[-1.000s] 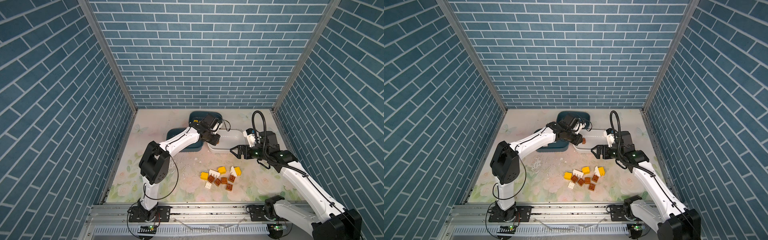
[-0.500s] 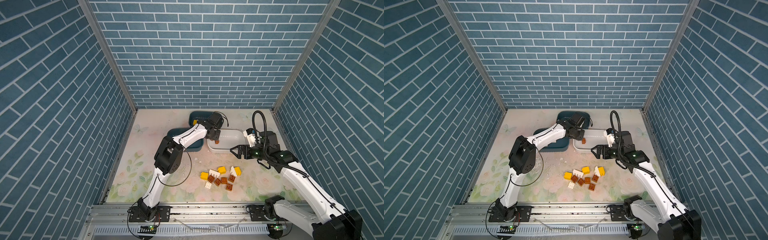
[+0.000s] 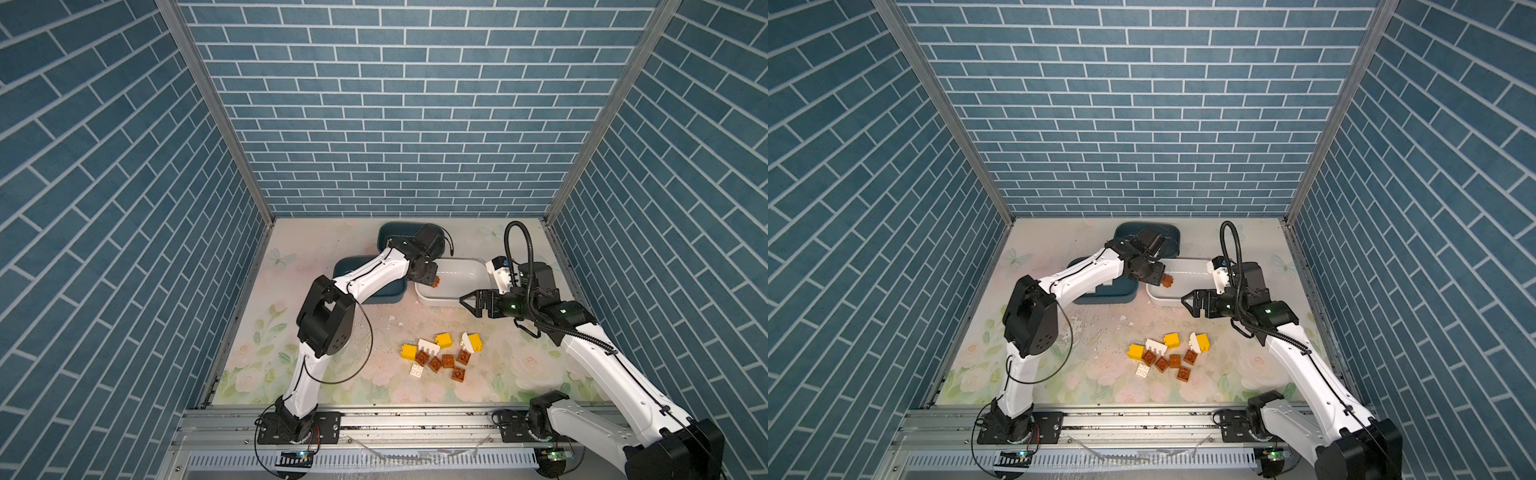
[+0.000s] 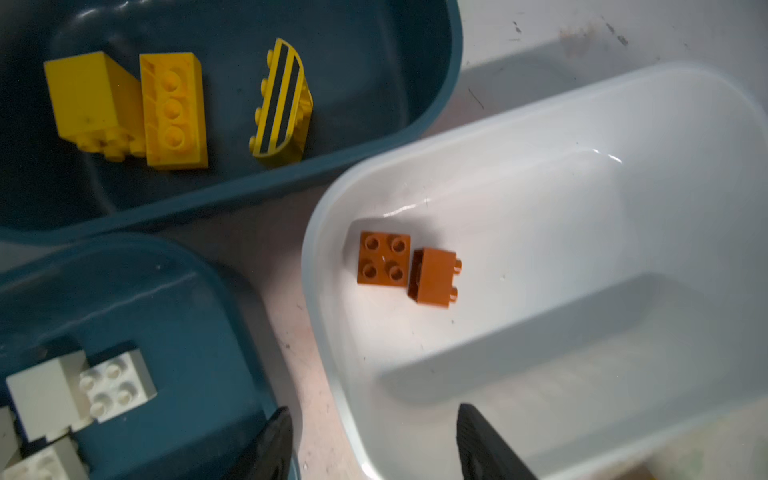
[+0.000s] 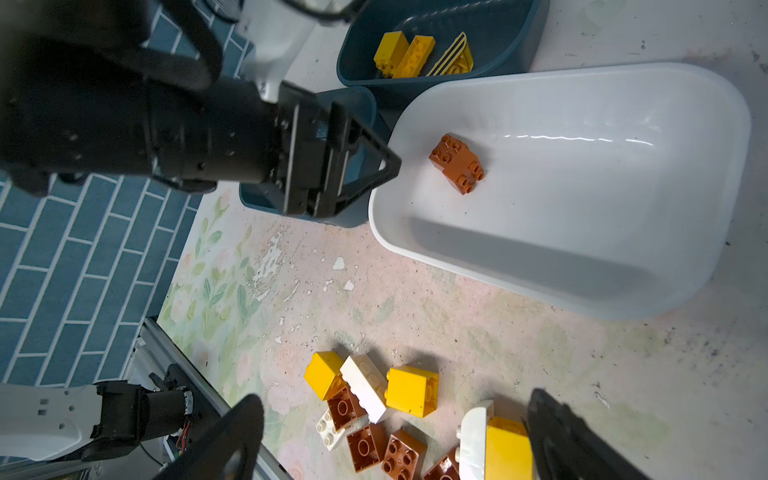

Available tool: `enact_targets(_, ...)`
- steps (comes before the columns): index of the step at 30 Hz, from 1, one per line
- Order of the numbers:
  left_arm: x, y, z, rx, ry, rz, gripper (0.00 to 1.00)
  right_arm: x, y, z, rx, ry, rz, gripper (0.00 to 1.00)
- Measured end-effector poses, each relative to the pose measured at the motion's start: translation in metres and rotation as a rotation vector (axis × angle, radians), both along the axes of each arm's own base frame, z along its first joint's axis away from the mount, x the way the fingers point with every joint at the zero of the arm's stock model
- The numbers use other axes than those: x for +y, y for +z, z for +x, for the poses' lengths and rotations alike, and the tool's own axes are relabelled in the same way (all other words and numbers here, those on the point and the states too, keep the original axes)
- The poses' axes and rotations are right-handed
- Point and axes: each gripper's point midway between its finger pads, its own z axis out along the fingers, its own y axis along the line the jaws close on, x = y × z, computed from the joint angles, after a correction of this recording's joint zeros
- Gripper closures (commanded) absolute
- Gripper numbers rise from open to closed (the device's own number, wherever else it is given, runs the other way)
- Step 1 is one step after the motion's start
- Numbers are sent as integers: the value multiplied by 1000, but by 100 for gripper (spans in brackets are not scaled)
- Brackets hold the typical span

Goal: Sort the legos into containers by color
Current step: 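Carry the brown brick with the left gripper into the white tub, release, then lower the left gripper to the pile and grasp a yellow brick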

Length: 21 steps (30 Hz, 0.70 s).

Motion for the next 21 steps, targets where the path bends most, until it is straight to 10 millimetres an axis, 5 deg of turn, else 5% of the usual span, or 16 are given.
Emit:
enact_targets(5, 12, 9, -67, 51, -55, 3, 34, 2, -5, -1, 6, 8, 9, 2)
enact_targets(10, 29, -11, -126, 145, -104, 43, 34, 4, -10, -4, 15, 23, 21, 2)
enact_targets(16, 42, -42, -175, 253, -139, 90, 34, 6, -13, -6, 24, 38, 33, 2)
enact_targets(21, 46, -57, -193, 308, -128, 96, 34, 7, -22, -11, 48, 46, 30, 2)
